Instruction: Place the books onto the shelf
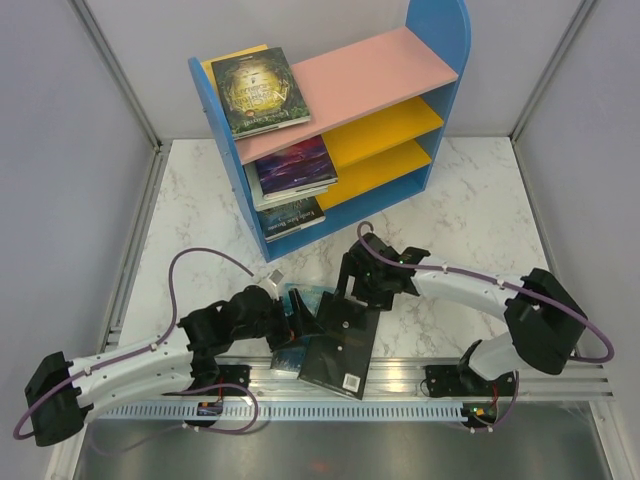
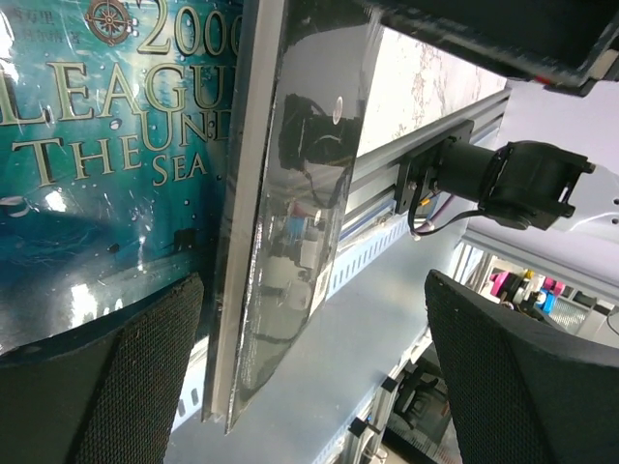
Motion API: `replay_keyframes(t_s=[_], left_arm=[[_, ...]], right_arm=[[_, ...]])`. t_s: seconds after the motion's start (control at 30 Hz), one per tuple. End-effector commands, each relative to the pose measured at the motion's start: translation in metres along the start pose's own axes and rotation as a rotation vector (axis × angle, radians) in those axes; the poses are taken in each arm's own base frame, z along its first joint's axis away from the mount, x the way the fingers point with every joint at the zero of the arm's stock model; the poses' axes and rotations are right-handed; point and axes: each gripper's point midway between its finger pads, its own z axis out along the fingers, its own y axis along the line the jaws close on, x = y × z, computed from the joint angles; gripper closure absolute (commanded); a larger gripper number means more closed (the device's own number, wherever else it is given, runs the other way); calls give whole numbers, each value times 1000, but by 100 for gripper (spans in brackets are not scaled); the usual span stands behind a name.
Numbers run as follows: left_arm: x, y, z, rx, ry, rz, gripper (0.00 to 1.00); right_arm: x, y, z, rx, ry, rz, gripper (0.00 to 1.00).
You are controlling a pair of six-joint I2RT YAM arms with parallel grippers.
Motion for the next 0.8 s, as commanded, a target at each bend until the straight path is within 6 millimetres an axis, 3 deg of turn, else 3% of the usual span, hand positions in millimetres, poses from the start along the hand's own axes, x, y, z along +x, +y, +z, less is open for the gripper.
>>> replay_keyframes(t_s=[0.0,0.17,0.33,0.43,0.47,0.53,0.77], left_arm=[[-10,0,2,0,-55,-18,2],[-8,6,4,-19,-48,-25,2],[-6,11,7,-35,-33,-31,2],[-5,14,9,-40,-30,-41,2],[-4,14,9,-40,-29,-43,2],[-4,15,10,-38,-27,-49,2],[-2,11,15,-18,-14,-70,2]], right_arm=[[-18,-24,-21,57,-89,17,2],[-5,-65,-41,78,-99,98,2],[17,-81,-59,4,-96,196,2],[46,-84,-53,-88,6,269,2],[56,-89,-41,-118,30,286,2],[68,-83,-38,-201,74,310,2],[79,-76,-16,-324,97,369,2]])
